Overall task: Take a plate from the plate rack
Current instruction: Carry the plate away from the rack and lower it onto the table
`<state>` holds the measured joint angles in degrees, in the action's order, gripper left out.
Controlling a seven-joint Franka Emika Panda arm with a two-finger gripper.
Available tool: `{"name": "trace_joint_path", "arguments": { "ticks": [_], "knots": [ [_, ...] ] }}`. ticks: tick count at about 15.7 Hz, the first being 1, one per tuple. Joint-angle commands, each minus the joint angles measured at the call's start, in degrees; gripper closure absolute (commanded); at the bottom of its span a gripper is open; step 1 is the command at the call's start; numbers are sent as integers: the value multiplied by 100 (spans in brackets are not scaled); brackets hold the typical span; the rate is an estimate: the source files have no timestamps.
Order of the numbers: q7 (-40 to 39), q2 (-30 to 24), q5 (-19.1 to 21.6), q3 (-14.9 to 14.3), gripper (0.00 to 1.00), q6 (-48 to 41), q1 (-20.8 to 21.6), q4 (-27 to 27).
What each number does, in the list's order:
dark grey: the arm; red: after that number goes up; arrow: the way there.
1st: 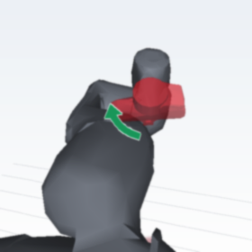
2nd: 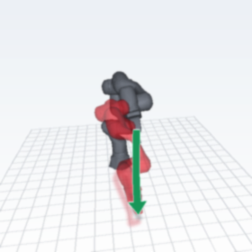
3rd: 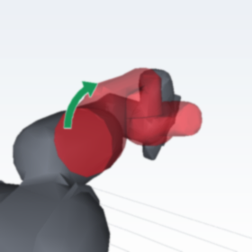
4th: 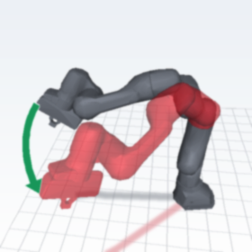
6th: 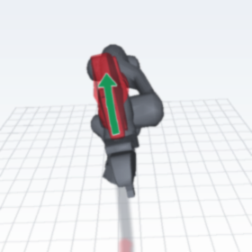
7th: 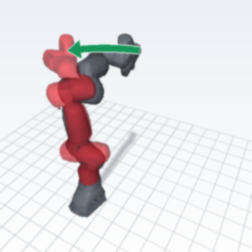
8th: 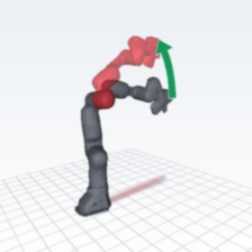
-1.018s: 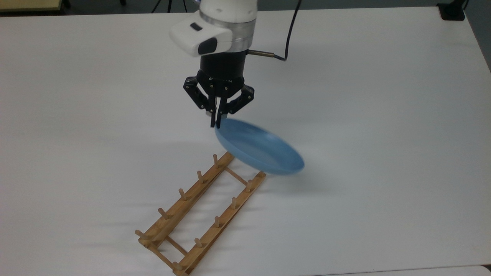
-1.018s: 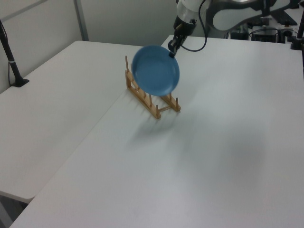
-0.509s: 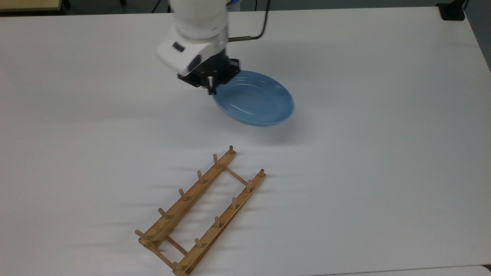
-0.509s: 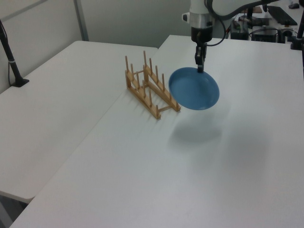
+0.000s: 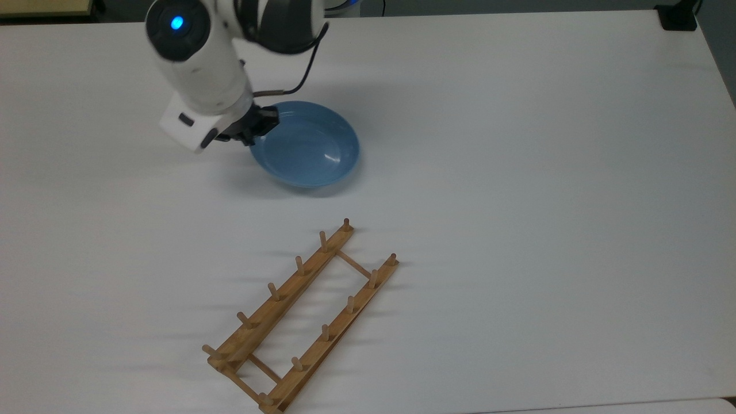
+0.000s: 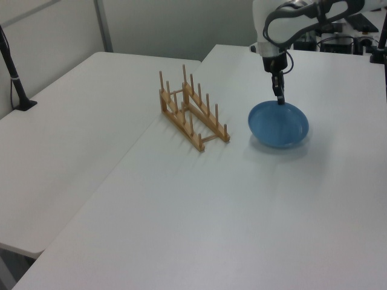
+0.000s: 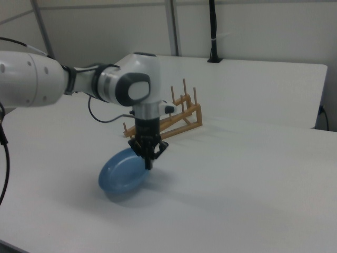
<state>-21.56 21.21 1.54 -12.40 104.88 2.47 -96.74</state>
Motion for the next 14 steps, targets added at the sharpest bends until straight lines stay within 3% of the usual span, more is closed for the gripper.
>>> {"name": "trace_joint_path", "arguments": {
  "ticks": [1,5,6,8,9,14],
  "knots": [
    [-200,339,84,-79,100,540,-211,-64],
    [55,560,136,-79,98,876,-283,-64],
    [64,551,136,-79,77,876,-282,-64],
    [203,472,145,-79,21,858,-291,-38],
    [309,367,128,-79,0,832,-300,-38],
    [844,-861,84,-44,0,272,-125,-3]
  ]
}}
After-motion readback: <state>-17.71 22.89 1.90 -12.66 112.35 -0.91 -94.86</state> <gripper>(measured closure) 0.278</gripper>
